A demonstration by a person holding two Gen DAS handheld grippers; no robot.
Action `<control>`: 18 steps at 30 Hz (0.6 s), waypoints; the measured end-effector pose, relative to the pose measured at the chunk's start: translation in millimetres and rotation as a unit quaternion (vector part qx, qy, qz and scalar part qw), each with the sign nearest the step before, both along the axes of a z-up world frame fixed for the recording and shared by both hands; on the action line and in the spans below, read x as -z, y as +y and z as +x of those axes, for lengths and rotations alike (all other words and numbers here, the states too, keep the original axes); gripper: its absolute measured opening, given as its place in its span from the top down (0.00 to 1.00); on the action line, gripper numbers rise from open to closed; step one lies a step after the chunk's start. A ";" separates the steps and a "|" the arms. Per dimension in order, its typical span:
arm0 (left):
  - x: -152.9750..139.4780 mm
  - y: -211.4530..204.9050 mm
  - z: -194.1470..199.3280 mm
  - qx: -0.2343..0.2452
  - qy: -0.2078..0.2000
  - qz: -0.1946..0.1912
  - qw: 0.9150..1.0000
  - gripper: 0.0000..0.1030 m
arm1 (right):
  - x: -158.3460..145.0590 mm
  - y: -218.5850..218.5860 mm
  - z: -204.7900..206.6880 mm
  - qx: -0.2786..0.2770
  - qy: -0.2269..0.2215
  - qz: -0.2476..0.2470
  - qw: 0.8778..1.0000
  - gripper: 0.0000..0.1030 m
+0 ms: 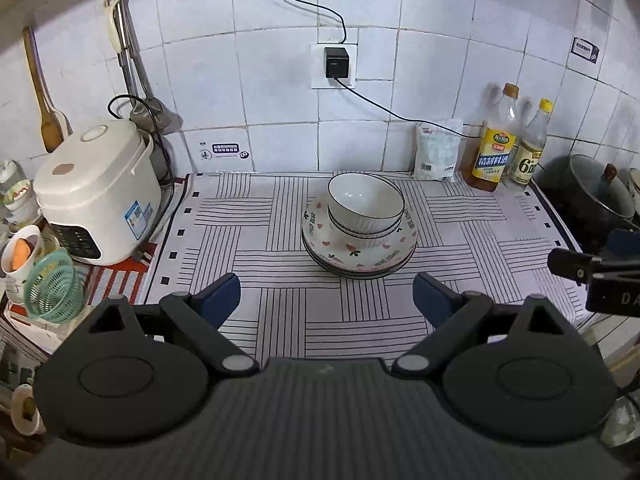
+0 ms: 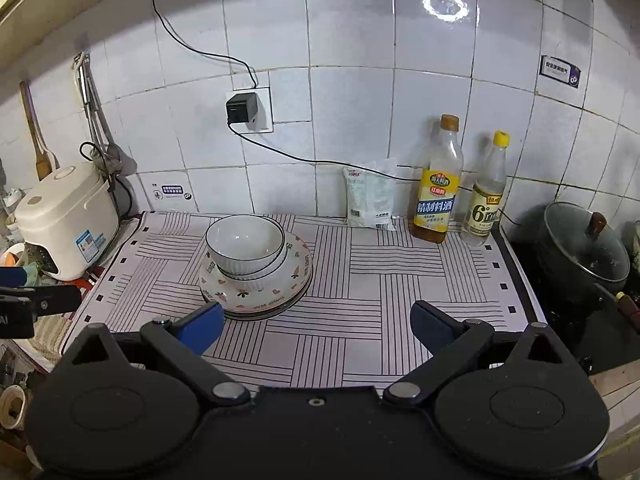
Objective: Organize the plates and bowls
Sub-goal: 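Open both grippers and pull back from the stacked dishes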
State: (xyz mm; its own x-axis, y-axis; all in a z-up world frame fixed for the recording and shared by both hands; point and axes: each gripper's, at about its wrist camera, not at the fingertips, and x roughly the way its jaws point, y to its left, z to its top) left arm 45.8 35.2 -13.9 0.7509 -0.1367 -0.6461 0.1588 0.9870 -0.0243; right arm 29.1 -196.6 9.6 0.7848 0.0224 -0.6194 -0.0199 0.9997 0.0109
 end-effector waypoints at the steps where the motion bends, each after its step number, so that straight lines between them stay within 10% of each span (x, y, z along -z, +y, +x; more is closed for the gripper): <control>1: -0.7 -0.9 -2.3 -0.002 0.000 0.003 1.000 0.09 | -0.3 -0.6 -1.9 0.000 -0.001 0.000 1.000 0.02; 18: 6.0 -10.5 -10.6 -0.022 0.010 -0.006 1.000 0.09 | 3.5 0.6 -21.7 -0.013 -0.026 -0.017 0.999 0.02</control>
State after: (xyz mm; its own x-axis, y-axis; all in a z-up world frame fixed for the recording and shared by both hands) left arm 35.2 24.6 -19.9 0.7428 -0.1122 -0.6600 0.1152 0.9926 -0.0391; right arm 7.4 -196.0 6.1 0.8151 0.0231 -0.5789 -0.0454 0.9987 -0.0241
